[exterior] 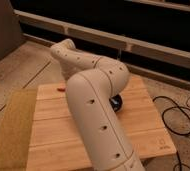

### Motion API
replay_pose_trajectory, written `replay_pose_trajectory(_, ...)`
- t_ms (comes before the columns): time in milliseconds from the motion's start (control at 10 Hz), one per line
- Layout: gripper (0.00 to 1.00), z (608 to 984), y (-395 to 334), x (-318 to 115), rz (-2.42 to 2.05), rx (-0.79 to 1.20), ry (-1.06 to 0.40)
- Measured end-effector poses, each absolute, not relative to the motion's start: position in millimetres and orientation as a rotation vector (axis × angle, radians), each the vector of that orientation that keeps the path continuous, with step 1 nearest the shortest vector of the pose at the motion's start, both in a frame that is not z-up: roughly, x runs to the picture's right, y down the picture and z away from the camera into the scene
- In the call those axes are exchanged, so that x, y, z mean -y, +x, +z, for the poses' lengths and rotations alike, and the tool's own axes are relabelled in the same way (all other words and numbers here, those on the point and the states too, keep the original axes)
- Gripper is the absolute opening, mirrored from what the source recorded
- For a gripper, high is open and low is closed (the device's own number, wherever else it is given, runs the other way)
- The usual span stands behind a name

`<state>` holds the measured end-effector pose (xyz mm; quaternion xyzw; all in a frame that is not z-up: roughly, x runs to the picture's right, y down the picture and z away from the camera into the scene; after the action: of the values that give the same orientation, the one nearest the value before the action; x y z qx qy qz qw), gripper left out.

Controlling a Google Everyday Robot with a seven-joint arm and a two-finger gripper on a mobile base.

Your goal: Place the eraser in the ceramic cup

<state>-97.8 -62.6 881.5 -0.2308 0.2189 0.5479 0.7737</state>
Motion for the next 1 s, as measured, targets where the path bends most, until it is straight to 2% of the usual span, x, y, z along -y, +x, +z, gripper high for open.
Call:
replay_pose_trajectory(100,0.00,871.9,-85.1,77.8,1.217,-0.466,-0.472)
replay_pose_trajectory(600,0.00,873.8,-80.6,69.4,1.203,-0.500,-0.459)
replay_pose_trajectory(800,0.00,876.9,-60.1,79.6,1.167,-0.570,-0.358)
replay_pose_trajectory(1000,0.00,875.3,-53.3,114.6,1.132,-0.550,-0.246)
